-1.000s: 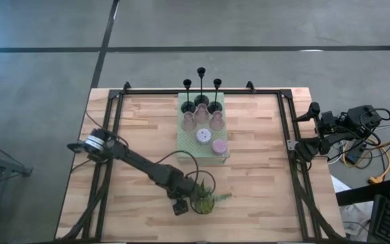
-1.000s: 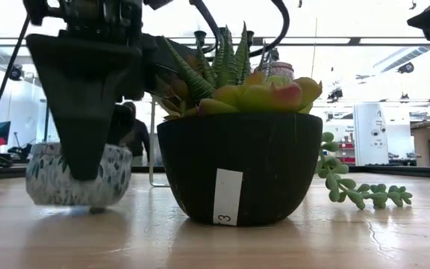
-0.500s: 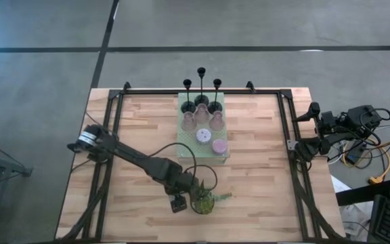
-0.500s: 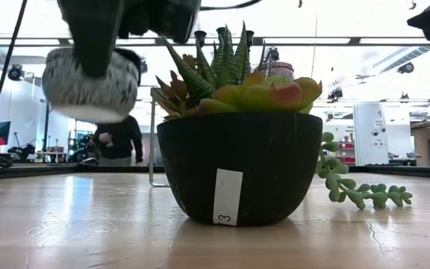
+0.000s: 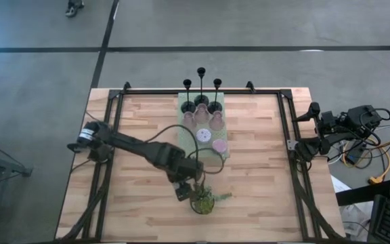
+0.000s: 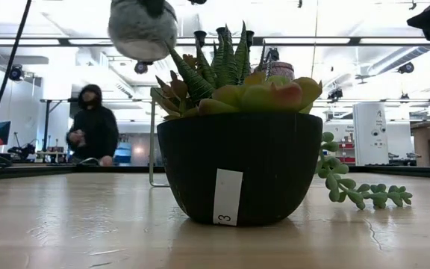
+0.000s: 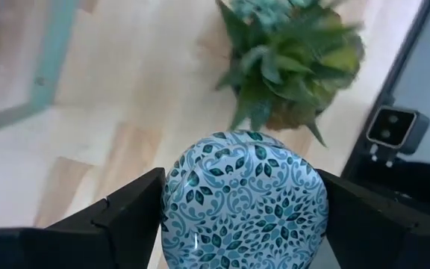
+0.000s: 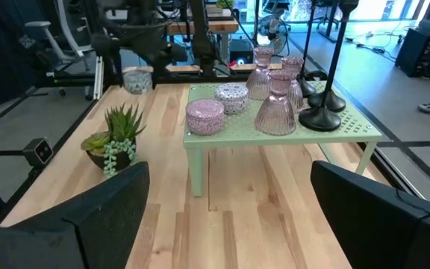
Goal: Pick & Place candle stick holders
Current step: Put the green patterned scented candle on the shelf
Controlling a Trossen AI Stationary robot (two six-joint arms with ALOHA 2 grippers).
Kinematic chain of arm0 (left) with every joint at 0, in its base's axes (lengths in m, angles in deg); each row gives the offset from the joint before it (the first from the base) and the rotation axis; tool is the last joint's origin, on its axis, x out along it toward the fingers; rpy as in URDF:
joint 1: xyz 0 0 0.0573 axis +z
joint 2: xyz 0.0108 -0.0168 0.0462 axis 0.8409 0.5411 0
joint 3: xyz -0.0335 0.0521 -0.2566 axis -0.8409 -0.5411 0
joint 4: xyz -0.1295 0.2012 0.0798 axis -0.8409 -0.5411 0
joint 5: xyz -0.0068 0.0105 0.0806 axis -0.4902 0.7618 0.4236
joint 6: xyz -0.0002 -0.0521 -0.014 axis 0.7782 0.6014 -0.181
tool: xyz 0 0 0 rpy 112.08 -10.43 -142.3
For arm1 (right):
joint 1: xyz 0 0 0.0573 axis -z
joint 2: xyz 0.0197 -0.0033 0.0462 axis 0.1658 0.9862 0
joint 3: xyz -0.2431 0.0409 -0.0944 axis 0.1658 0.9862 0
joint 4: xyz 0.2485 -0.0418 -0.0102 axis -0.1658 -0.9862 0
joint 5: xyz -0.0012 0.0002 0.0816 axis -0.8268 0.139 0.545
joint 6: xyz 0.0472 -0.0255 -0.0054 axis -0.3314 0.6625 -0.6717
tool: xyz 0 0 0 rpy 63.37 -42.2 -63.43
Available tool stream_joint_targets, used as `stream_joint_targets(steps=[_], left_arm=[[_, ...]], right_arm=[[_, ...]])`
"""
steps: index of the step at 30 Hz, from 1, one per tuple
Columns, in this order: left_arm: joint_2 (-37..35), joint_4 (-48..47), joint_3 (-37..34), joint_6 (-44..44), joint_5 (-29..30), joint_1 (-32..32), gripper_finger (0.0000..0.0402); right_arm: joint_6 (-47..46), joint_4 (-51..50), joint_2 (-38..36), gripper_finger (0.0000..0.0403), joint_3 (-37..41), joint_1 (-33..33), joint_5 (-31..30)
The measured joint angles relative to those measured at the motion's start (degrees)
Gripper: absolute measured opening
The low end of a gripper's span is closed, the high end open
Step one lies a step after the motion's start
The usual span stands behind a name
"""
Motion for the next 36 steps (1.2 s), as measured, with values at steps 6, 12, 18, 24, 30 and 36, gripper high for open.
stream_joint_targets(steps=[6,12,18,24,30,36], left_arm=[[0.0,-5.31,4.83,-1.28,1.26,3.93,0.031],[-0.01,-8.18,6.71,-3.58,1.43,9.64,0.031],[0.0,-8.32,6.77,-6.59,0.94,14.66,0.031],[0.0,-8.32,6.77,-7.7,1.13,18.89,0.031],[0.0,-8.1,6.77,-6.34,1.68,20.92,0.031],[0.13,-5.2,6.68,-3.82,2.98,21.51,0.031]], right_arm=[[0.01,0.0,0.0,0.0366,-0.01,0.0,0.02],[0.0,0.0,0.0,0.0366,-0.01,0.0,0.01],[0.01,0.01,0.0,0.0366,-0.01,-0.02,0.02],[0.01,0.0,0.0,0.0366,-0.01,0.0,0.0],[0.0,0.0,0.0,0.0366,0.01,-0.01,0.01],[0.01,0.0,0.0,0.0366,-0.02,0.0,0.0]])
